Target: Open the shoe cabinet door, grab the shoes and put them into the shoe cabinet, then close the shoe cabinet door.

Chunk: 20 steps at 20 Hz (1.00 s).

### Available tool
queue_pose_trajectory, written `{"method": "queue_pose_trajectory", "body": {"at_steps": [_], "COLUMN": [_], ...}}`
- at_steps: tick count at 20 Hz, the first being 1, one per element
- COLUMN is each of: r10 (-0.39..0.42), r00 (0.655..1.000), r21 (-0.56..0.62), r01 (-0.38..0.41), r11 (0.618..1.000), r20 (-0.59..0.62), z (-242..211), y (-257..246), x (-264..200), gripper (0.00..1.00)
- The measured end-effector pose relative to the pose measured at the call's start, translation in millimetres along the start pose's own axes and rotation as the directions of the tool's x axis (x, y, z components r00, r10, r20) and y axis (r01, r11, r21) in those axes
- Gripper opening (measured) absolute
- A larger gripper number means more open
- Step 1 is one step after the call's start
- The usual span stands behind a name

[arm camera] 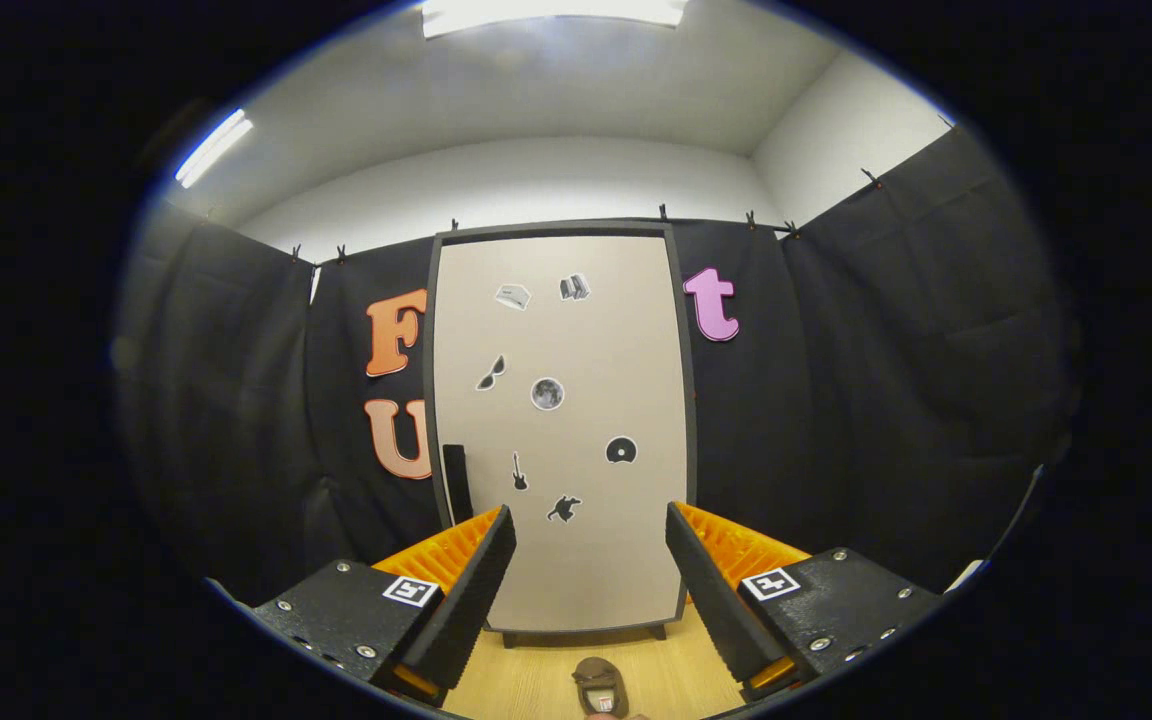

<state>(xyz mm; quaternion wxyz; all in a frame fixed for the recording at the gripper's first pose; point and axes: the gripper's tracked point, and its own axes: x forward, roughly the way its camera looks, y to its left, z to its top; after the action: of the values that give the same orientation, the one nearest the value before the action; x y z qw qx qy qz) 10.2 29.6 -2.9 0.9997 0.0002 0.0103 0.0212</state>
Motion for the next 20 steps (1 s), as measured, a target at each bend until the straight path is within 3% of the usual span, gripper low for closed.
{"method": "queue_pose_trajectory", "body": {"at_steps": [13, 20], "r10": [0.022, 0.075], "r00": [1.0, 0.997], "r21": [-0.005, -0.021], "r01": [-0.022, -0.075], "r11": [1.0, 0.997], "r20": [-0.004, -0.008], "z": [-20, -34], "y": [82, 128], "x": [41, 98], "gripper": [0.95, 0.95]}}
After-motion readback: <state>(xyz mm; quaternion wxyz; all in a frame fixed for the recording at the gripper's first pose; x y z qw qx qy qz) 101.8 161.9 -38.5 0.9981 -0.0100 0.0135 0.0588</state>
